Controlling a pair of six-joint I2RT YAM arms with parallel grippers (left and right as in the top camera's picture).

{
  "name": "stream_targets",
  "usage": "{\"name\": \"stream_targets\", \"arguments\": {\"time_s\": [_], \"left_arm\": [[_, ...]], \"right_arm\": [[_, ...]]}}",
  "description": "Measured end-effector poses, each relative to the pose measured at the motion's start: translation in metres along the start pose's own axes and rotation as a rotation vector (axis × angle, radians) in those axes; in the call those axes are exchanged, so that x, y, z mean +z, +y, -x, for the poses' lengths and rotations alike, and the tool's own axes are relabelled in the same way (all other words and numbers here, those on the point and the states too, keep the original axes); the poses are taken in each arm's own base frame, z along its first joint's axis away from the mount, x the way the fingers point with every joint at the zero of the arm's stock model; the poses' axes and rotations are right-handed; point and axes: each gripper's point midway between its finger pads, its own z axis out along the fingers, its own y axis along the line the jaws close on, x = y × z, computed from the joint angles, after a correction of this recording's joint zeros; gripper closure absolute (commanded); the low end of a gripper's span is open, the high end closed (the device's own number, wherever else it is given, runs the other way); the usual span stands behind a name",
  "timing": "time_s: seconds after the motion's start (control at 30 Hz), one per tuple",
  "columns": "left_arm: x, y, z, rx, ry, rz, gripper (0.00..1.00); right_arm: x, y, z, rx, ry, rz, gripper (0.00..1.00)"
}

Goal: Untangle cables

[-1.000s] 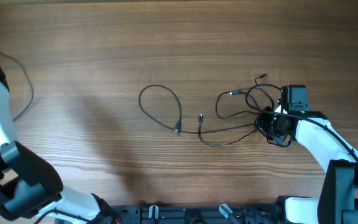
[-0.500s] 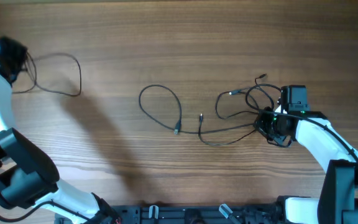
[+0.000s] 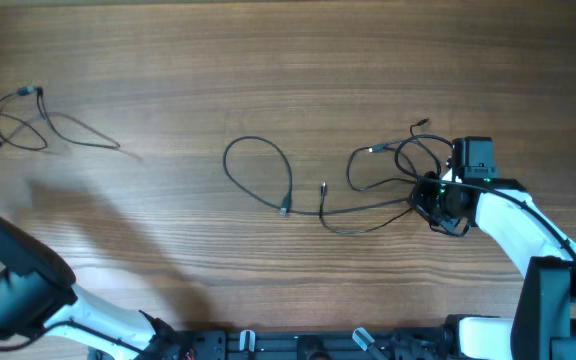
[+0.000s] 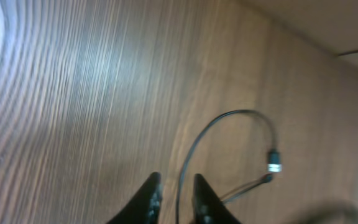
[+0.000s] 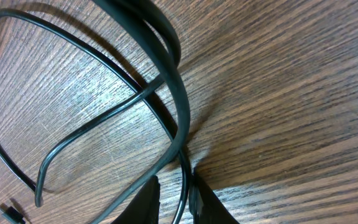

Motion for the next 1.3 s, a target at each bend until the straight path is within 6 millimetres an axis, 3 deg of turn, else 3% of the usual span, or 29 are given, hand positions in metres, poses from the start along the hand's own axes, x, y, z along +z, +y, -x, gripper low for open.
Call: {"name": "stream_targets", "arguments": {"time_s": [0.17, 0.3, 0.4, 0.47, 0.5, 0.53, 0.6, 0.67, 0.73, 0.8, 0.93, 1.07, 1.2, 1.3], "left_arm": [[0.037, 0.0, -0.041, 0.06, 0.097, 0.022, 0.0], [0.028, -0.017, -0.04, 0.099, 0.094, -0.045, 0.0], [-0.018, -0.067, -0.027, 0.162, 0.102, -0.256, 0.0], [-0.07, -0.108, -0.017, 0.203, 0.103, -0.45, 0.0], [-0.123, -0.132, -0.011, 0.238, 0.1, -0.599, 0.0], [-0.155, -0.14, -0.009, 0.26, 0.101, -0.677, 0.0], [-0.236, -0.15, -0.011, 0.338, 0.108, -0.858, 0.0], [-0.285, -0.147, -0.026, 0.423, 0.143, -0.964, 0.0], [-0.301, -0.136, -0.055, 0.494, 0.236, -0.976, 0.0], [-0.293, -0.118, -0.096, 0.548, 0.396, -0.911, 0.0], [-0.269, -0.087, -0.147, 0.61, 0.589, -0.764, 0.0], [-0.281, -0.065, -0.195, 0.757, 0.701, -0.731, 0.0], [-0.299, -0.044, -0.245, 0.913, 0.783, -0.709, 0.0], [-0.309, -0.028, -0.276, 1.024, 0.797, -0.678, 0.0]], "right_arm": [[0.0, 0.001, 0.0, -0.001, 0.003, 0.006, 0.59], [-0.001, 0.006, -0.002, -0.007, 0.013, 0.033, 0.49], [-0.001, 0.008, -0.003, -0.007, 0.017, 0.04, 0.41], [-0.002, 0.01, -0.003, -0.01, 0.022, 0.05, 0.24], [-0.003, 0.012, -0.002, -0.009, 0.019, 0.06, 0.08], [-0.003, 0.014, -0.003, -0.012, 0.023, 0.071, 0.0], [-0.007, 0.021, 0.002, -0.019, 0.007, 0.097, 0.0], [-0.007, 0.023, 0.003, -0.021, 0.005, 0.104, 0.0], [-0.008, 0.026, 0.006, -0.028, -0.007, 0.118, 0.0], [-0.008, 0.038, 0.009, -0.068, -0.017, 0.185, 0.0], [-0.018, 0.069, 0.013, -0.159, -0.023, 0.331, 0.0], [-0.042, 0.102, 0.027, -0.235, -0.051, 0.437, 0.0], [-0.094, 0.143, 0.044, -0.33, -0.148, 0.565, 0.0], [-0.121, 0.141, 0.043, -0.337, -0.212, 0.545, 0.01]]}}
